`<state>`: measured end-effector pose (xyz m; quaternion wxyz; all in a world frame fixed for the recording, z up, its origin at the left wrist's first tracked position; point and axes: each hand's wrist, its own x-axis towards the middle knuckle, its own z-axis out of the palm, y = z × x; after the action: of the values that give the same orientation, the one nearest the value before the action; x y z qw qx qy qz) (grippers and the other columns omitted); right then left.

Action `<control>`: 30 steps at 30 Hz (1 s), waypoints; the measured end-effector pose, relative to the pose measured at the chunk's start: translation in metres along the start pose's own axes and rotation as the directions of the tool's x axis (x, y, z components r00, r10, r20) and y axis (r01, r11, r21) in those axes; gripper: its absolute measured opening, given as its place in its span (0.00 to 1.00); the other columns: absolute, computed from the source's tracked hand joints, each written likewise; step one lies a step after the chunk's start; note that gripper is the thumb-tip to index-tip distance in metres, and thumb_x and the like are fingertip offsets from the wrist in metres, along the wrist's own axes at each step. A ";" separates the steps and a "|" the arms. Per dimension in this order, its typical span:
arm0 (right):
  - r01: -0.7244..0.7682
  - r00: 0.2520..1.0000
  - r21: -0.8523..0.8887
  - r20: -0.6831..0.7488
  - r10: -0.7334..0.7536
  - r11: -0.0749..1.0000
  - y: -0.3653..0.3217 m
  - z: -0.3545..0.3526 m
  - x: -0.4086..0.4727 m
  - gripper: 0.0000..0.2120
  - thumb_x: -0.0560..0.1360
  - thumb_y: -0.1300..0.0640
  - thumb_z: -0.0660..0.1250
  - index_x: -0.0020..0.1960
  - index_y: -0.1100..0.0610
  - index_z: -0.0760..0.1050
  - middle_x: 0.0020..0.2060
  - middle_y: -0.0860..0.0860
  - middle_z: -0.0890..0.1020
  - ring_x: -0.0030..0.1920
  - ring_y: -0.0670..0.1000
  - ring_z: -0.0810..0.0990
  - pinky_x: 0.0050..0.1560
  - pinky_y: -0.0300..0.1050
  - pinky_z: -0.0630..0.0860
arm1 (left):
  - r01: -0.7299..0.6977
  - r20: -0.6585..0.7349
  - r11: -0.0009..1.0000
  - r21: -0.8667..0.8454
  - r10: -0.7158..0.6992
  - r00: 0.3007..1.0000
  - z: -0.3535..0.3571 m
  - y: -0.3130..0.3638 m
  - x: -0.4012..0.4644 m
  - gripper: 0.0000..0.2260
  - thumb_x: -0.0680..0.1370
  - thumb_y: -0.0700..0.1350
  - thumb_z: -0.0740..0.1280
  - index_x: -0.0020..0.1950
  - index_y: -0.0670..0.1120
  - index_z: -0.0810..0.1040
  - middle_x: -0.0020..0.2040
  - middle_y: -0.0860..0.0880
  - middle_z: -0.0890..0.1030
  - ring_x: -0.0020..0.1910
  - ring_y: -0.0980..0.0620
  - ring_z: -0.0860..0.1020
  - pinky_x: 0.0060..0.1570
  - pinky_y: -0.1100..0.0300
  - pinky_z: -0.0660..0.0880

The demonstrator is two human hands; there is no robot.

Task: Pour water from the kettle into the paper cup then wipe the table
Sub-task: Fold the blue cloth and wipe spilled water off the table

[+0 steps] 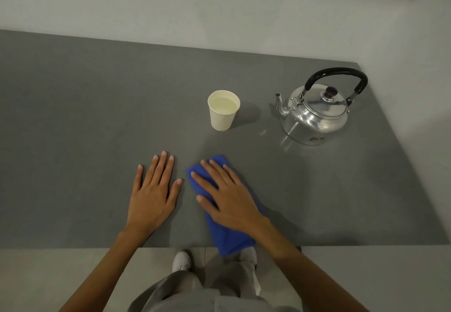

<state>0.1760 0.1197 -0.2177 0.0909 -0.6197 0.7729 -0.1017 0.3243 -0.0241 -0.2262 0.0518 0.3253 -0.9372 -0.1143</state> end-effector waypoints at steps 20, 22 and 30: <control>-0.354 0.933 0.000 -0.078 0.353 0.935 0.149 -0.058 -0.066 0.24 0.81 0.49 0.54 0.76 0.50 0.56 0.77 0.49 0.56 0.77 0.48 0.49 0.76 0.48 0.45 | -0.006 -0.005 1.000 -0.022 0.006 1.000 -0.001 0.000 -0.002 0.28 0.79 0.60 0.42 0.76 0.48 0.49 0.77 0.49 0.51 0.77 0.51 0.48 0.75 0.46 0.45; -0.279 0.958 -0.013 -0.073 0.277 0.960 0.136 -0.055 -0.054 0.25 0.81 0.50 0.56 0.76 0.50 0.56 0.77 0.49 0.56 0.77 0.49 0.50 0.76 0.49 0.47 | -0.009 -0.008 1.000 -0.023 0.009 1.000 -0.001 0.001 -0.002 0.29 0.79 0.60 0.42 0.76 0.48 0.49 0.77 0.49 0.52 0.77 0.51 0.48 0.75 0.47 0.45; -0.127 0.991 -0.002 0.038 0.127 0.992 0.082 -0.028 -0.118 0.26 0.81 0.41 0.47 0.77 0.46 0.49 0.78 0.47 0.49 0.77 0.48 0.45 0.76 0.46 0.41 | -0.006 -0.009 0.999 -0.032 0.006 1.000 -0.002 0.002 -0.002 0.29 0.78 0.60 0.41 0.76 0.47 0.50 0.77 0.49 0.52 0.77 0.51 0.48 0.75 0.46 0.45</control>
<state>0.1171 0.2533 -0.2112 0.1120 -0.5712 0.8088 -0.0839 0.3249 -0.0218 -0.2241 0.0613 0.3222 -0.9360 -0.1278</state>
